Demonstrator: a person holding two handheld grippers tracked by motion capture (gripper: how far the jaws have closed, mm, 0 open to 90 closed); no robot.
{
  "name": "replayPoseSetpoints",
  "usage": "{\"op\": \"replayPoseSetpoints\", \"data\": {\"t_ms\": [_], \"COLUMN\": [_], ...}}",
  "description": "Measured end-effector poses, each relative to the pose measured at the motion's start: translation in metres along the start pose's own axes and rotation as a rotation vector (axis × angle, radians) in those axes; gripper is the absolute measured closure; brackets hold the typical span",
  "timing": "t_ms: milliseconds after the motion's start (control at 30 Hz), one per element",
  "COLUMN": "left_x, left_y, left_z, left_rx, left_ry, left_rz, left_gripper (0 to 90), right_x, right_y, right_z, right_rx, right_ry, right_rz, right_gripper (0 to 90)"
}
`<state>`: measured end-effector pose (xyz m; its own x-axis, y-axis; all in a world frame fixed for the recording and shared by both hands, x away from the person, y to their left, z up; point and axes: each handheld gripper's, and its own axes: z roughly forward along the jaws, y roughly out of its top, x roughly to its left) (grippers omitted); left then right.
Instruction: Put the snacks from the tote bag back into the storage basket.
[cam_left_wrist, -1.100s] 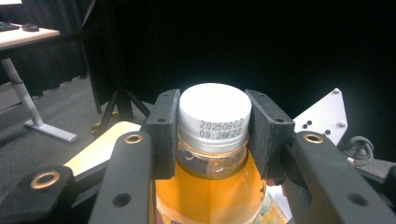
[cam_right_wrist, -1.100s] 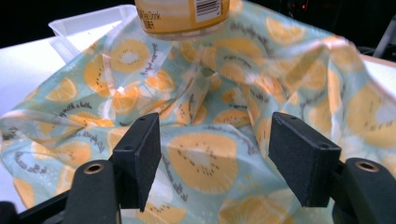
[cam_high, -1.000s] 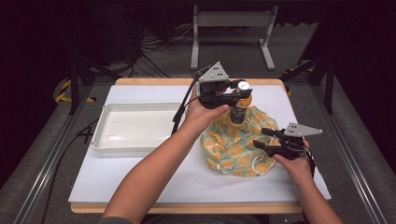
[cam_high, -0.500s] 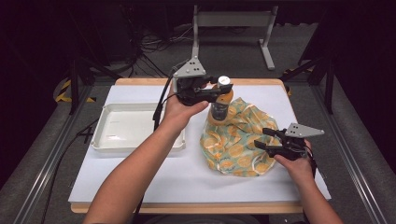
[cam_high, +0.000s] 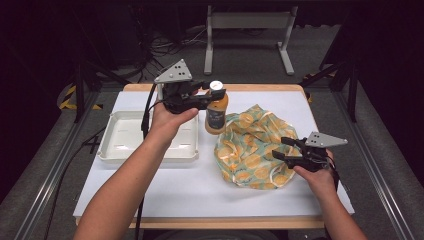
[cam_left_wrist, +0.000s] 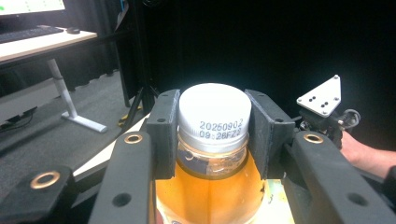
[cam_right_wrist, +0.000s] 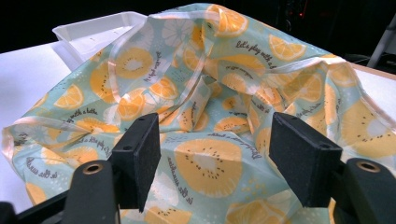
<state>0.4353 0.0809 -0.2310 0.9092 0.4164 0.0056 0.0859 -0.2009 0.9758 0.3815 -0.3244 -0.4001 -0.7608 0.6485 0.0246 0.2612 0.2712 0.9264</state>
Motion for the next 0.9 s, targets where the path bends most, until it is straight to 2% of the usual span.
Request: {"op": "replayPoseSetpoints", "data": {"t_ms": [533,900], "left_x": [0.014,0.025], "left_y": [-0.009,-0.022], "left_z": [-0.032,-0.052], "left_rx": [0.017,0.037], "left_ry": [0.048,0.087], "left_rz": [-0.023,-0.031], "left_gripper": [58.3,58.3], "right_x": [0.001,0.002], "right_y": [-0.001,-0.001], "right_z": [0.000,0.001], "right_rx": [0.010,0.014], "right_ry": [-0.006,-0.007], "right_rz": [-0.003,0.001], "right_gripper": [34.1,33.8]}}
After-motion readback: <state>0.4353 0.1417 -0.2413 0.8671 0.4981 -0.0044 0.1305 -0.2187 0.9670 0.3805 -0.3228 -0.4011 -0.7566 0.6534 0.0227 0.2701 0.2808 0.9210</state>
